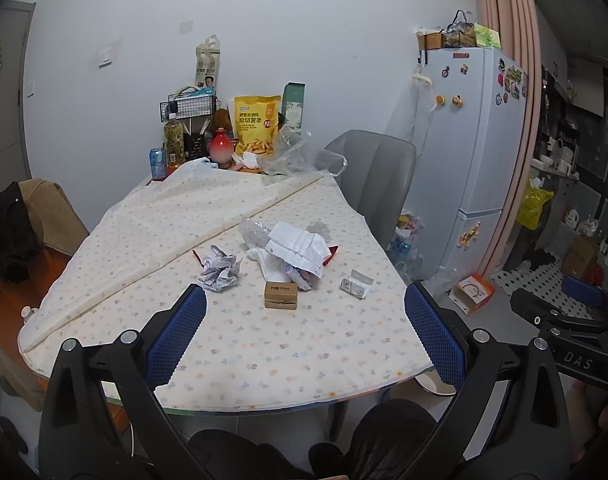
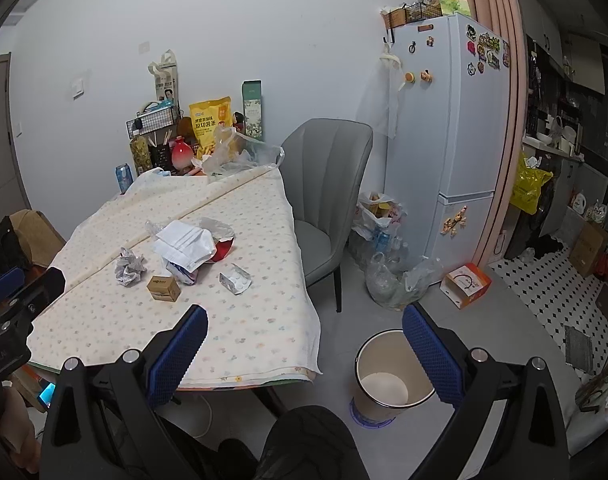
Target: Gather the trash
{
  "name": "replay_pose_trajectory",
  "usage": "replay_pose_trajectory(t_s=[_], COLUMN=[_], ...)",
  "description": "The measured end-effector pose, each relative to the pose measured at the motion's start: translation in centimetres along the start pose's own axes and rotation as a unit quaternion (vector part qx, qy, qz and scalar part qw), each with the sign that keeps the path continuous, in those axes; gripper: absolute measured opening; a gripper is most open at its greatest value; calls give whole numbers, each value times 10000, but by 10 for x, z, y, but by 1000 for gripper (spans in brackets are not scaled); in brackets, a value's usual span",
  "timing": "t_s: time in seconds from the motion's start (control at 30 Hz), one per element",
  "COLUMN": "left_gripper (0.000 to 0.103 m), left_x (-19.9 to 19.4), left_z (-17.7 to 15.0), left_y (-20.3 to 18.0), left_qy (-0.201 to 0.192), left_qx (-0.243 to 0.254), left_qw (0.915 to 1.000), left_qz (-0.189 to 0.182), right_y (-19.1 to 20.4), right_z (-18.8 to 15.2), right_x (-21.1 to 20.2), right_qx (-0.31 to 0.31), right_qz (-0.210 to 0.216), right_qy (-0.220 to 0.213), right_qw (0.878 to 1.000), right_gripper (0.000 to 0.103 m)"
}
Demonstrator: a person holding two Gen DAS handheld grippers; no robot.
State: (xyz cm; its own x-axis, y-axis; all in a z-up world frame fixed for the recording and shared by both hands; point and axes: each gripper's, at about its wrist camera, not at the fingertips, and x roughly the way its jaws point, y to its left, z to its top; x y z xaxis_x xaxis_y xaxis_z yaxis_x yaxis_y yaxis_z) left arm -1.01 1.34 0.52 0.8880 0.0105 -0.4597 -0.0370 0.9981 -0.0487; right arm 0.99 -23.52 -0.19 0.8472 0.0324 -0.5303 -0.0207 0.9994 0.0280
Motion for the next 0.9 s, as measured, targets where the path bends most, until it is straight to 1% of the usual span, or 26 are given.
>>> replay_pose_trajectory(t_s=[0.53, 0.9], left_gripper=[99, 99], left_x=[4, 5], left_z=[-2, -2], left_y=[7, 8], left_qy=[47, 31], left_qx=[-58, -56], left_qw=[10000, 10000], left_qz=[43, 42], right_y=[5, 5], right_z=[-2, -3], right_x=[5, 3], right_qx=[-17, -30], right_qz=[21, 29], right_qy=[64, 9], right_qw=[10000, 10000], right_gripper=[96, 96])
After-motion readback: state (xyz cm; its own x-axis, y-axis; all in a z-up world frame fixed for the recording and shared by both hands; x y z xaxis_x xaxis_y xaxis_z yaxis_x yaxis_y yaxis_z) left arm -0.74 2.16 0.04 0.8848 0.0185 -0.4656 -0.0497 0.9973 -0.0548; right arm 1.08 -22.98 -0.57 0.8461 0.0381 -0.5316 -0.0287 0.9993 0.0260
